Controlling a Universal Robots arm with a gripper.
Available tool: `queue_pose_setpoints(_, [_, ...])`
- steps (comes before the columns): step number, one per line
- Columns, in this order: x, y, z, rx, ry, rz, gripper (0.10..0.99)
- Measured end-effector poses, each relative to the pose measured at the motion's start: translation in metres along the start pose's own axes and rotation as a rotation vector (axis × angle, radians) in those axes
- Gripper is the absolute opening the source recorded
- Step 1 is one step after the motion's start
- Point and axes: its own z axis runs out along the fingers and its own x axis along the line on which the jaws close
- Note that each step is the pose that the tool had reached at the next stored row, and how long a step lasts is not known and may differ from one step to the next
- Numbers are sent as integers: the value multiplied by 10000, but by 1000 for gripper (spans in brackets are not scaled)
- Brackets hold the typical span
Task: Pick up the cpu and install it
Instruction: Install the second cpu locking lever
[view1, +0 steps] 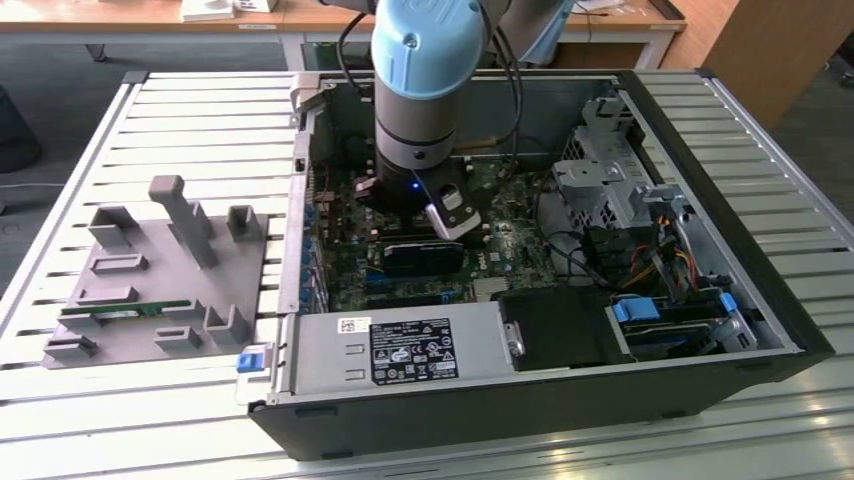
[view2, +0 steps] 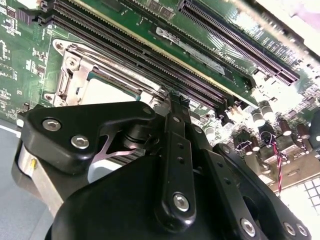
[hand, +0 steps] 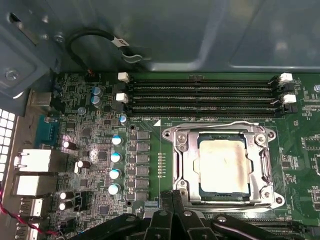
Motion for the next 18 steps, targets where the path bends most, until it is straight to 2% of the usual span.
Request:
queue_pose_setpoints(5, [7, -2, 21, -77, 0, -1, 106])
queue_pose_setpoints(12, [10, -5, 22, -97, 0, -1, 106])
queue_pose_setpoints(18, [11, 16, -52, -101, 0, -2, 106])
